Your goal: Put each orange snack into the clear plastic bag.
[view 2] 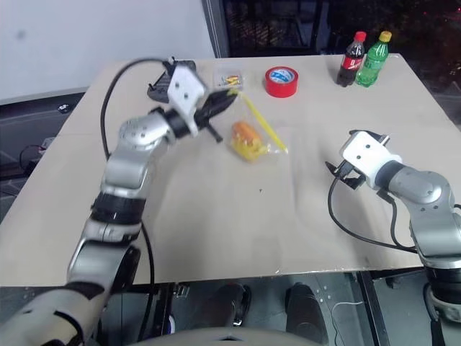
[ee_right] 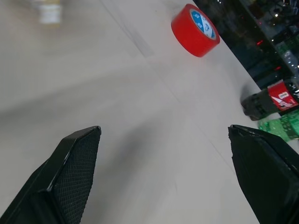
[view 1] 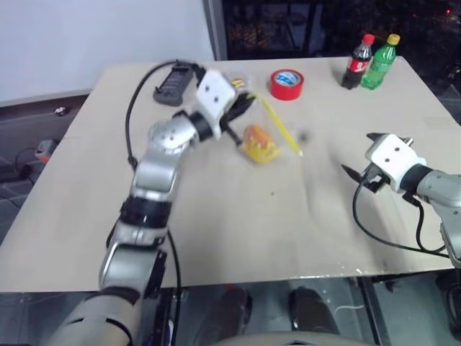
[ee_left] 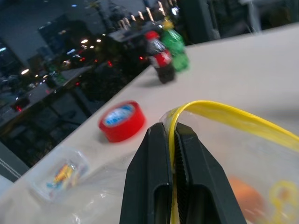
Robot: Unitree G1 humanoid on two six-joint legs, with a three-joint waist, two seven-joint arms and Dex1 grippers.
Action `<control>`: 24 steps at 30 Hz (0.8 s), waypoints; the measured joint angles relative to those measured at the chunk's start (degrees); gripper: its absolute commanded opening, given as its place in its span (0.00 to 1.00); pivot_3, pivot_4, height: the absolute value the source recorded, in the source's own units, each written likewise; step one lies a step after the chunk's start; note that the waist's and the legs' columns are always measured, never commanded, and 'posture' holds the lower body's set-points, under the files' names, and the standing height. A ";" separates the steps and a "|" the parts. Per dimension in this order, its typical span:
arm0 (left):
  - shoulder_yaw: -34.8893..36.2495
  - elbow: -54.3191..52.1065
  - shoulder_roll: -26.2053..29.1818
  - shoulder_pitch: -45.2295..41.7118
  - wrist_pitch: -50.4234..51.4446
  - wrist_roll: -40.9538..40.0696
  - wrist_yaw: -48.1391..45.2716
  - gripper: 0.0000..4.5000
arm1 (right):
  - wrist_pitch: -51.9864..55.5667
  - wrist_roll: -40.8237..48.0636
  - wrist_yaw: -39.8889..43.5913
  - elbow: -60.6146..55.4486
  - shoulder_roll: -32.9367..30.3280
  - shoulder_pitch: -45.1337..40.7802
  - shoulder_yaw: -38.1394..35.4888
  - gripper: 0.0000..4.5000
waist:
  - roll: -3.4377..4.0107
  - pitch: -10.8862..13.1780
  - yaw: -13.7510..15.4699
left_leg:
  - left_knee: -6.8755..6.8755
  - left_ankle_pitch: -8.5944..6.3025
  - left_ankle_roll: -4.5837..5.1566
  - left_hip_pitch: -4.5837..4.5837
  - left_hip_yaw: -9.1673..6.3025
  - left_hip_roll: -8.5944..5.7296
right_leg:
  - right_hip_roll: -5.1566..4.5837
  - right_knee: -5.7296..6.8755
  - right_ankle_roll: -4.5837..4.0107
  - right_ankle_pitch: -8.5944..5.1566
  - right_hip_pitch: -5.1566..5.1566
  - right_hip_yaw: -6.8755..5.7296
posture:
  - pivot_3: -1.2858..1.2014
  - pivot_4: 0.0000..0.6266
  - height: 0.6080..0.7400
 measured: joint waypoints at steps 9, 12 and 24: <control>0.02 7.16 -2.76 -2.36 -2.91 -0.76 -1.83 0.00 | 8.62 6.31 -2.35 -5.46 5.90 -3.11 -0.33 0.99 | -0.02 0.01 -1.28 | 0.03 -0.03 0.05 0.01 0.05 0.02 | 0.02 0.11 0.00 0.00 -0.06 0.10 | 0.52 0.24 1.00; -0.08 6.14 -2.98 -0.60 -2.05 -0.76 -1.85 0.00 | 9.78 6.63 -4.23 -3.70 11.44 -8.49 4.01 0.99 | -0.02 0.02 -1.24 | 0.10 -0.03 0.04 0.01 0.03 0.05 | 0.05 0.15 0.00 0.00 -0.06 0.07 | 0.52 0.24 1.00; 0.42 -0.54 -2.35 0.71 1.59 -1.40 -1.44 0.00 | 5.05 5.43 -3.94 10.80 16.01 -15.14 11.53 0.16 | -0.03 0.03 -1.04 | 0.12 -0.04 0.07 -0.11 -0.03 -0.05 | -0.01 0.10 0.00 0.00 -0.11 0.03 | 0.52 0.24 1.00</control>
